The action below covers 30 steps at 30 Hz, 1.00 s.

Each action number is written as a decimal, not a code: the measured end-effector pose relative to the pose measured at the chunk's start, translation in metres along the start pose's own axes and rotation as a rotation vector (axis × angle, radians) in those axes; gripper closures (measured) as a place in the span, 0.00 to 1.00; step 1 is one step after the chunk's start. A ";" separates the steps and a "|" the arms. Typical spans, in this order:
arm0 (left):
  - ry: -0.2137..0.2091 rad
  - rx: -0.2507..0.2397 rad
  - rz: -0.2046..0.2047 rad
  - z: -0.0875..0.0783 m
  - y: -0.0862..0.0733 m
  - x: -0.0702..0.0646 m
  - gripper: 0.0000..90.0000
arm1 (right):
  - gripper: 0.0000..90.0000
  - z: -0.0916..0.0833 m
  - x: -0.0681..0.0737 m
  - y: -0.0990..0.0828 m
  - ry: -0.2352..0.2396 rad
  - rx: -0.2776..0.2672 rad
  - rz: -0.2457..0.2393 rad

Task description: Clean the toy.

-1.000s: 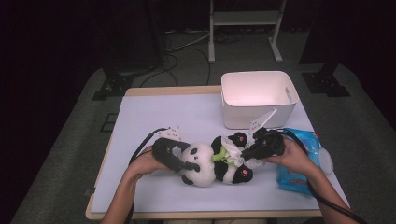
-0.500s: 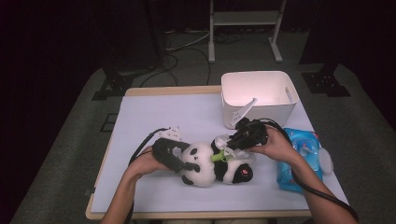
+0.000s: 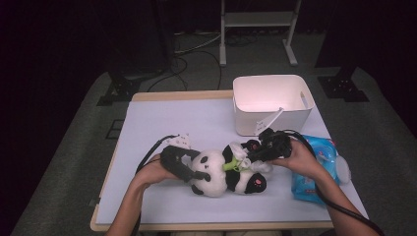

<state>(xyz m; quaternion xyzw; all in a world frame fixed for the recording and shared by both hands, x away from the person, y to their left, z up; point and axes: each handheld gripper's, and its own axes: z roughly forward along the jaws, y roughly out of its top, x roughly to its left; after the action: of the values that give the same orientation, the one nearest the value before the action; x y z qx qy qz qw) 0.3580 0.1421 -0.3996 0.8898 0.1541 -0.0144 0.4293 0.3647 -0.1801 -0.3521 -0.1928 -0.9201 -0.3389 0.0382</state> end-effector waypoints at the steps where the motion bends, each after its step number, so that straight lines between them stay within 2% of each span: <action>1: 0.000 0.000 0.000 0.000 0.000 0.000 0.13 | 0.93 -0.001 0.000 -0.003 0.002 -0.004 0.011; 2: 0.000 -0.001 0.000 0.000 0.000 0.000 0.13 | 0.93 -0.001 0.000 -0.003 0.002 -0.004 0.011; 8: -0.002 -0.008 -0.005 0.000 -0.001 0.001 0.13 | 0.93 -0.004 0.000 -0.031 0.031 -0.029 0.063; 14: 0.003 0.001 0.002 0.001 0.001 -0.001 0.13 | 0.93 -0.004 0.001 -0.044 0.041 -0.032 0.082; 20: 0.000 0.000 -0.005 0.000 0.000 0.000 0.13 | 0.93 -0.011 0.004 -0.039 0.023 -0.037 0.058; 22: 0.000 0.000 -0.006 0.000 0.000 0.001 0.13 | 0.93 -0.017 0.005 -0.033 -0.002 -0.046 0.043; 30: 0.002 0.007 -0.002 0.000 0.001 0.000 0.13 | 0.93 -0.030 0.001 -0.014 -0.039 -0.073 0.031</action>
<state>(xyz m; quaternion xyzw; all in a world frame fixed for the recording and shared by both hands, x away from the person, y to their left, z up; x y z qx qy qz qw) 0.3580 0.1415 -0.3992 0.8911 0.1553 -0.0146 0.4261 0.3564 -0.2083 -0.3370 -0.2150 -0.9045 -0.3679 0.0184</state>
